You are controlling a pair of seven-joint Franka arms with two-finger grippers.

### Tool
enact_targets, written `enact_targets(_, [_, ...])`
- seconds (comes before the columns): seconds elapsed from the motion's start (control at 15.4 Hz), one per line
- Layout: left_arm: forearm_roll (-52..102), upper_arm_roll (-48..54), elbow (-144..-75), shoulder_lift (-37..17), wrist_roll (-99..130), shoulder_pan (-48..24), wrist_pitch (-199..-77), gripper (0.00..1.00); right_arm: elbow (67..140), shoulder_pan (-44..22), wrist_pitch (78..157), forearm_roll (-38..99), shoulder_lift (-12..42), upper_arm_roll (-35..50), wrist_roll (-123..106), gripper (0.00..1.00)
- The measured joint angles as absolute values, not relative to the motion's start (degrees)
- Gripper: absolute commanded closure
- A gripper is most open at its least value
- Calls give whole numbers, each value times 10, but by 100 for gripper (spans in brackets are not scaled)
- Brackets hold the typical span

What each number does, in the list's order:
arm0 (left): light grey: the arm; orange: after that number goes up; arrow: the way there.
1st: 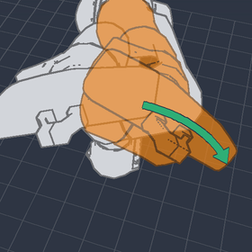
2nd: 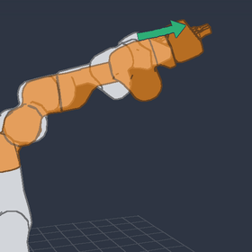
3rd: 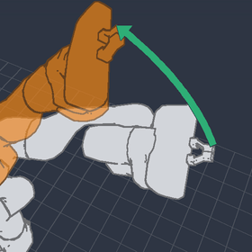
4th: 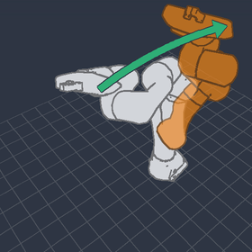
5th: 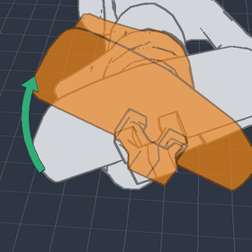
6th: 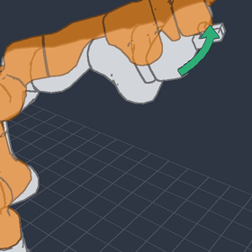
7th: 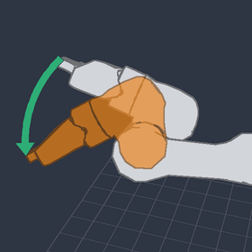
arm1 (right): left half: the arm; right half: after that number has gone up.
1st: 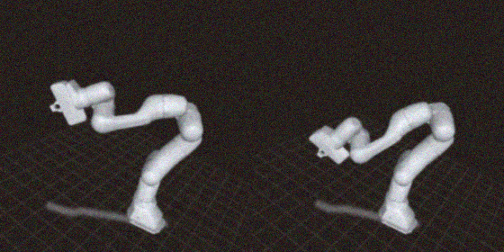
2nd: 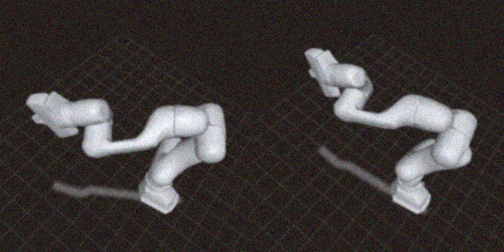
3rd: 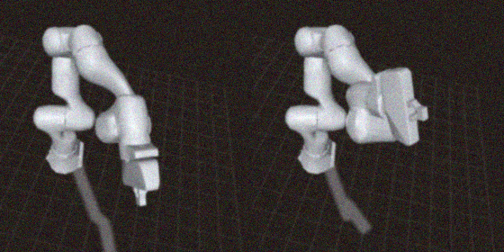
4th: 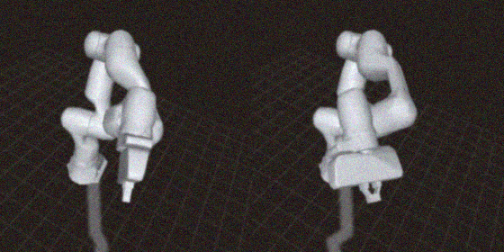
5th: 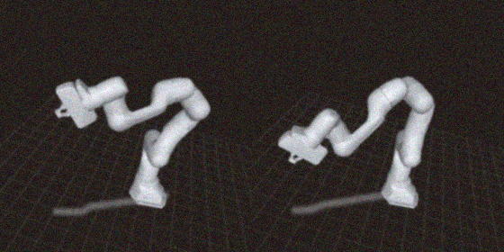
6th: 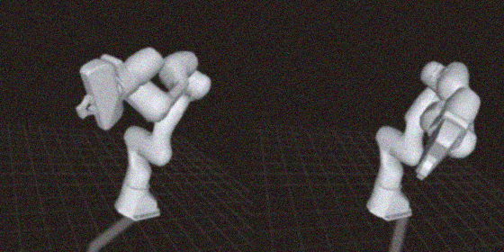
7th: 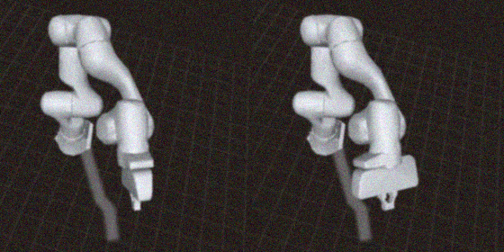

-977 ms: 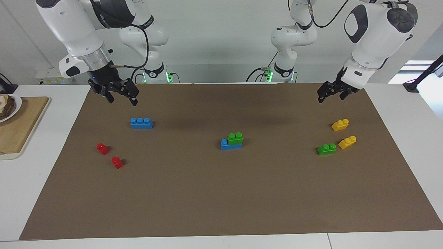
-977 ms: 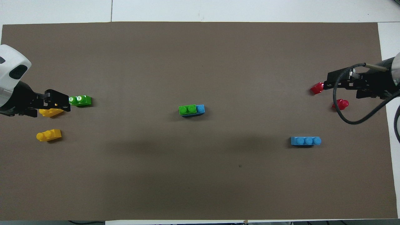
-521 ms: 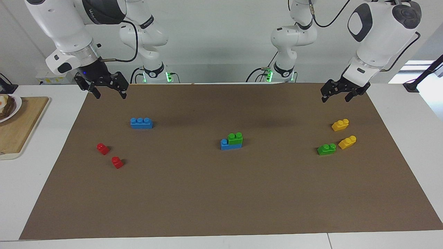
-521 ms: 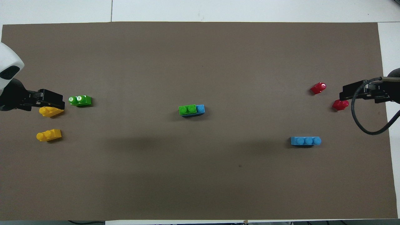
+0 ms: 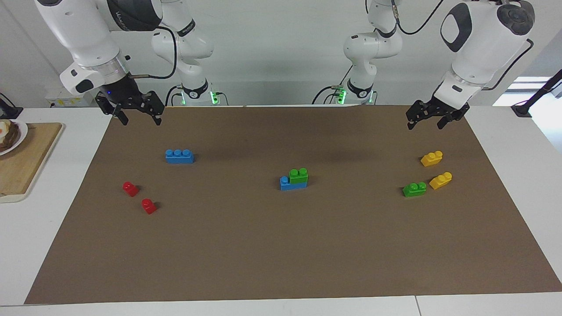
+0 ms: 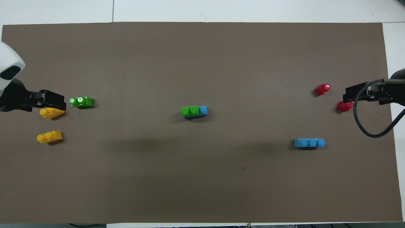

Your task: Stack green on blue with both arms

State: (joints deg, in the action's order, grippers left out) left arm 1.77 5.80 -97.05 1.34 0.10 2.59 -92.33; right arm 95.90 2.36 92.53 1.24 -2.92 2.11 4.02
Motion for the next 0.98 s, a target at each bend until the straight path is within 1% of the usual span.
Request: enact_targets(0.98, [18,55,-963,13,1,27,-925,0,959,24,923,-6,-29,21,40,0])
